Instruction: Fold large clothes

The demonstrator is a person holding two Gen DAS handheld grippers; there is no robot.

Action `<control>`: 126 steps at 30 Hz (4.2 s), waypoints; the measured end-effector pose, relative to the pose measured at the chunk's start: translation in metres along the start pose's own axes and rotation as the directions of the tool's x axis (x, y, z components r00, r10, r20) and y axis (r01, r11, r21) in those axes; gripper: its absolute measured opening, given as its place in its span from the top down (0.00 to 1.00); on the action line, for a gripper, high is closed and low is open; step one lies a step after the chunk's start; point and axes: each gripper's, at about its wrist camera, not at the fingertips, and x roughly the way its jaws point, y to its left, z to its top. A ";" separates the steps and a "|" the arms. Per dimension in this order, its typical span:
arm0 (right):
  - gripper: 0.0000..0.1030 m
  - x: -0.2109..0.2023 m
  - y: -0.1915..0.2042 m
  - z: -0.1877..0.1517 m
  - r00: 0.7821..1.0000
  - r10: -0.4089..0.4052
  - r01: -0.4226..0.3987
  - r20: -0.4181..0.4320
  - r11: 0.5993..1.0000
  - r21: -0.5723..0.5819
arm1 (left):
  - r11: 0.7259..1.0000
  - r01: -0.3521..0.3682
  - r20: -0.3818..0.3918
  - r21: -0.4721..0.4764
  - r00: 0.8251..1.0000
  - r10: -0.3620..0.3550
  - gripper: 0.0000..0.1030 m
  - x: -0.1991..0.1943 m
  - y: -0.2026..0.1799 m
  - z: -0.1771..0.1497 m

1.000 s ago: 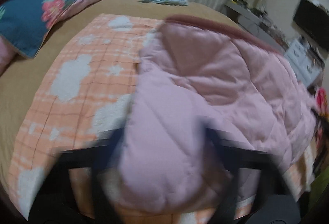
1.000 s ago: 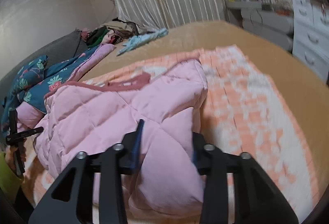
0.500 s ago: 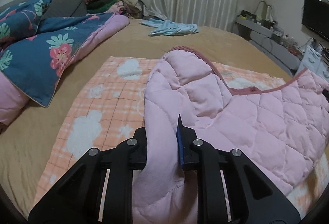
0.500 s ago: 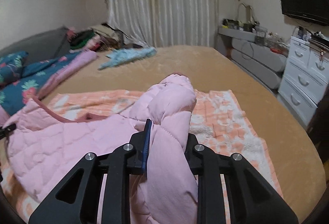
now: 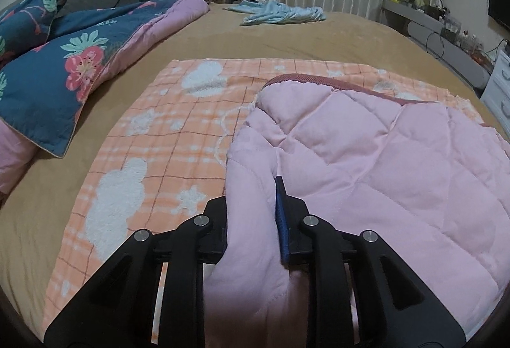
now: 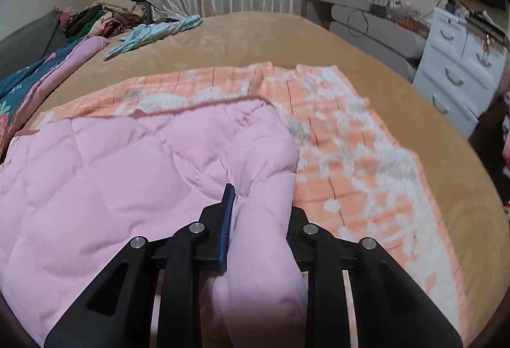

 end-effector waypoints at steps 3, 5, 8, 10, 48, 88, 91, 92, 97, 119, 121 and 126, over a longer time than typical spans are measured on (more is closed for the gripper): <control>0.76 0.004 -0.006 -0.008 1.000 0.016 -0.015 -0.011 0.999 0.034 | 1.000 -0.002 0.002 -0.003 1.000 0.002 0.84 0.001 -0.001 -0.001; 0.74 0.004 -0.006 -0.010 1.000 0.018 -0.017 -0.018 0.999 0.039 | 1.000 -0.010 0.009 -0.001 1.000 0.010 0.83 -0.001 -0.003 -0.002; 0.66 -0.002 -0.007 -0.010 0.999 0.012 -0.010 -0.031 0.999 0.054 | 1.000 -0.013 0.006 -0.005 1.000 0.013 0.81 -0.003 -0.002 -0.002; 0.60 -0.009 -0.008 -0.012 0.999 0.011 -0.009 -0.037 0.999 0.051 | 1.000 -0.014 0.002 -0.008 1.000 0.014 0.78 -0.004 -0.001 -0.002; 0.04 -0.179 -0.005 -0.104 0.978 0.187 -0.201 0.095 0.966 0.161 | 0.997 0.052 0.011 -0.059 0.999 -0.052 0.10 -0.128 0.005 -0.065; 0.04 -0.064 -0.019 -0.128 0.941 0.336 -0.259 -0.038 0.790 0.556 | 0.715 0.245 -0.061 -0.655 0.926 -0.373 0.08 -0.013 0.028 -0.100; 0.04 -0.052 -0.021 -0.125 0.934 0.358 -0.284 -0.017 0.769 0.572 | 0.725 0.247 -0.058 -0.642 0.928 -0.367 0.08 -0.011 0.026 -0.098; 0.04 -0.050 -0.021 -0.125 0.932 0.362 -0.290 -0.012 0.766 0.574 | 0.728 0.247 -0.057 -0.639 0.929 -0.365 0.08 -0.011 0.026 -0.099; 0.04 -0.040 -0.018 -0.121 0.929 0.368 -0.320 0.026 0.770 0.552 | 0.747 0.250 -0.052 -0.616 0.934 -0.355 0.08 -0.009 0.023 -0.097; 0.63 -0.074 0.018 -0.092 0.950 0.301 -0.311 0.077 0.913 0.263 | 0.887 0.235 0.011 -0.398 0.968 -0.251 0.61 -0.040 -0.003 -0.065; 0.66 -0.083 0.026 -0.088 0.956 0.280 -0.292 0.086 0.933 0.209 | 0.906 0.226 0.022 -0.357 0.972 -0.234 0.67 -0.049 -0.007 -0.061; 0.68 -0.114 0.042 -0.088 0.963 0.249 -0.259 0.107 0.961 0.099 | 0.938 0.214 0.054 -0.274 0.977 -0.207 0.69 -0.078 -0.012 -0.057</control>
